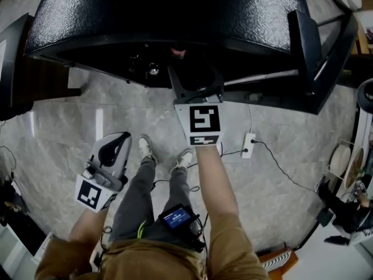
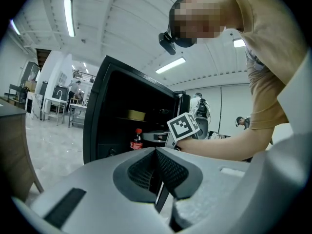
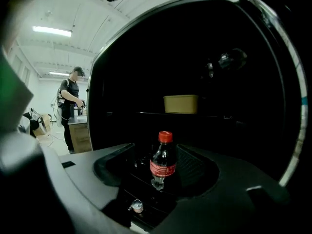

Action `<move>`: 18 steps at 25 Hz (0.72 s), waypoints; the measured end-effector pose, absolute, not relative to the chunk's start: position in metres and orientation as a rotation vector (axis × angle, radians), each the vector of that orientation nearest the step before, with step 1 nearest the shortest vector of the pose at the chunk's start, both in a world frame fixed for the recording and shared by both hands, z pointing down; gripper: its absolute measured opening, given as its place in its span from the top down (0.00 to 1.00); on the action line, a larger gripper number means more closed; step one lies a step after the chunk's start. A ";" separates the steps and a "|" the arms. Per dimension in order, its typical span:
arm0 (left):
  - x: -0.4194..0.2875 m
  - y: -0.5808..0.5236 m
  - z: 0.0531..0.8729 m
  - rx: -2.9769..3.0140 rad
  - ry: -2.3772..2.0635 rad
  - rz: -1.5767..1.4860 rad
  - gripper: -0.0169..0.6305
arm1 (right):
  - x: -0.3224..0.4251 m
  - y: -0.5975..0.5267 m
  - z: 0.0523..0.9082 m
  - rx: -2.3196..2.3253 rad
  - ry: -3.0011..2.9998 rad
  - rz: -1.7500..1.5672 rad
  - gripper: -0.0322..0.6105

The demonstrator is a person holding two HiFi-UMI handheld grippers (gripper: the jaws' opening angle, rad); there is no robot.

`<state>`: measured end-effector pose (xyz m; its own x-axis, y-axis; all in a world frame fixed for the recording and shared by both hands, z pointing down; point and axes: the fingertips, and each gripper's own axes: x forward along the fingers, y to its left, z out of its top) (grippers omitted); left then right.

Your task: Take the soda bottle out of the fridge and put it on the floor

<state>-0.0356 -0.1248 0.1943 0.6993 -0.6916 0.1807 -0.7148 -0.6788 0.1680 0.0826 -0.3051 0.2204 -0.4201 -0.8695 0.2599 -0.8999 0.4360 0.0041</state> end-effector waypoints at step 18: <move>-0.068 -0.152 0.226 2.659 -1.169 0.136 0.97 | 0.072 -0.366 0.266 1.600 -2.410 0.244 0.48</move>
